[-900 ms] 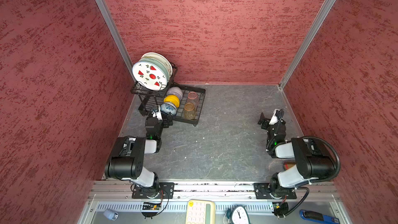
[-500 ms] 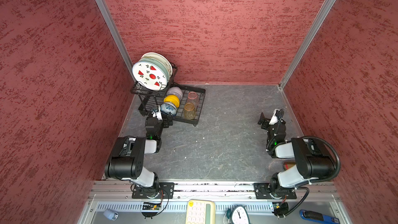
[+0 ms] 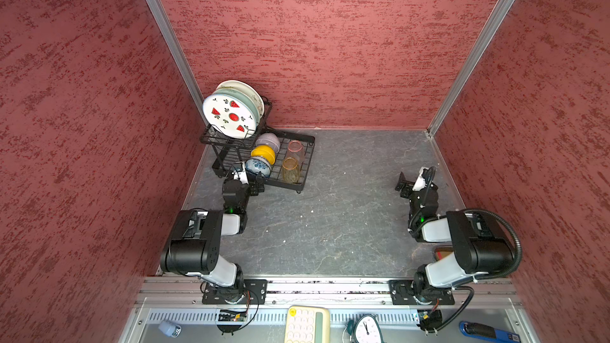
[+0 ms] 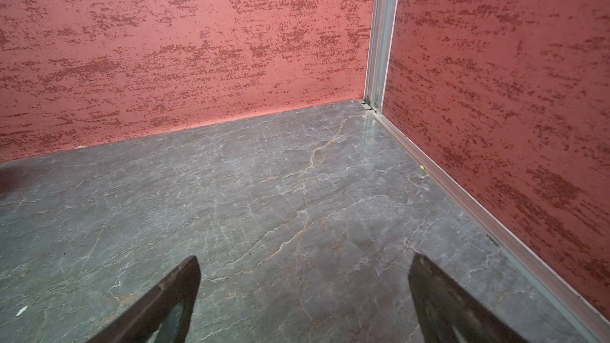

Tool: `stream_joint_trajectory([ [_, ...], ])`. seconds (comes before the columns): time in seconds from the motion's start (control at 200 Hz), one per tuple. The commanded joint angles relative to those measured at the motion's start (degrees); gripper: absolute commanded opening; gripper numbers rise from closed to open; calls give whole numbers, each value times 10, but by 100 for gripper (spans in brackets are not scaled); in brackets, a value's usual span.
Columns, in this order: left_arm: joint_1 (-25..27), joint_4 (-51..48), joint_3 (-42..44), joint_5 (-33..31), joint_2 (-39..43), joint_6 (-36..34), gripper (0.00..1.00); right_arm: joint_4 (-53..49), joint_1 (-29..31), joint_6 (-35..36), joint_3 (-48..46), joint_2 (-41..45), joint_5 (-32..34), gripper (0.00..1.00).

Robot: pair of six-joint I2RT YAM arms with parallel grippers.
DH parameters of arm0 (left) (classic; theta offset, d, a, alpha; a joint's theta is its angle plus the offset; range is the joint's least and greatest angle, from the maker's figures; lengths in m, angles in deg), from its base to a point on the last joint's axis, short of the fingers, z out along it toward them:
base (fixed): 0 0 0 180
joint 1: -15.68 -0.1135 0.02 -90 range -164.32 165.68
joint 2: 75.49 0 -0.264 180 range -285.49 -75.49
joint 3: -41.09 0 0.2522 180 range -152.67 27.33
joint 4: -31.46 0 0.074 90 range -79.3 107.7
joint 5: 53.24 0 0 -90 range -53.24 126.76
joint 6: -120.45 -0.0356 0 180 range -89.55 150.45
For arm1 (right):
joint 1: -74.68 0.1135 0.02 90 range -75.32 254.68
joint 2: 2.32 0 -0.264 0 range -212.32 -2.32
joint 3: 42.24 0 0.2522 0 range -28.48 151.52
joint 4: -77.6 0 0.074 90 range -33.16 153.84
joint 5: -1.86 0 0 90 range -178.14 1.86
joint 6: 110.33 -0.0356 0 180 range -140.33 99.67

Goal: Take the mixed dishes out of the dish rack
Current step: 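Raise the right arm while moving the left gripper to the dish rack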

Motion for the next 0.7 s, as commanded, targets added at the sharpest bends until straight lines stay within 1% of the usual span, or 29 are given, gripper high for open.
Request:
stream_joint_trajectory([
  [0.0,-3,0,-9,6,-5,6,100,19,2,2,4,-2,8,99],
  [0.13,-2,3,-8,1,-4,5,100,22,2,7,1,3,0,99],
  [0.145,0,6,-7,-8,-3,5,99,19,2,10,1,6,-6,99],
  [0.2,14,-12,-9,-76,15,13,100,-2,8,22,6,23,-14,99],
  [0.235,15,-12,-5,-72,23,11,100,-28,17,27,14,37,-1,99],
  [0.291,28,-3,0,-98,26,3,99,-69,30,35,31,47,30,99],
  [0.306,31,2,3,-103,26,2,100,-82,33,36,36,64,34,99],
  [0.351,33,30,15,-107,26,1,100,-121,38,40,52,78,40,99],
  [0.381,39,37,19,-127,31,-5,100,-146,41,41,63,85,44,99],
  [0.386,42,36,19,-139,33,-6,100,-150,41,41,64,87,45,99],
  [0.436,75,-13,4,-257,67,-4,100,-180,48,41,75,101,55,99],
  [0.461,85,-41,-6,-280,91,-7,99,-192,52,41,79,106,60,99],
  [0.516,89,-101,-19,-278,142,-5,100,-221,57,34,85,123,57,99],
  [0.651,93,-210,-35,-282,236,52,99,-256,72,4,88,174,34,99],
  [0.691,100,-254,-41,-295,260,72,100,-271,78,-3,89,190,31,99],
])
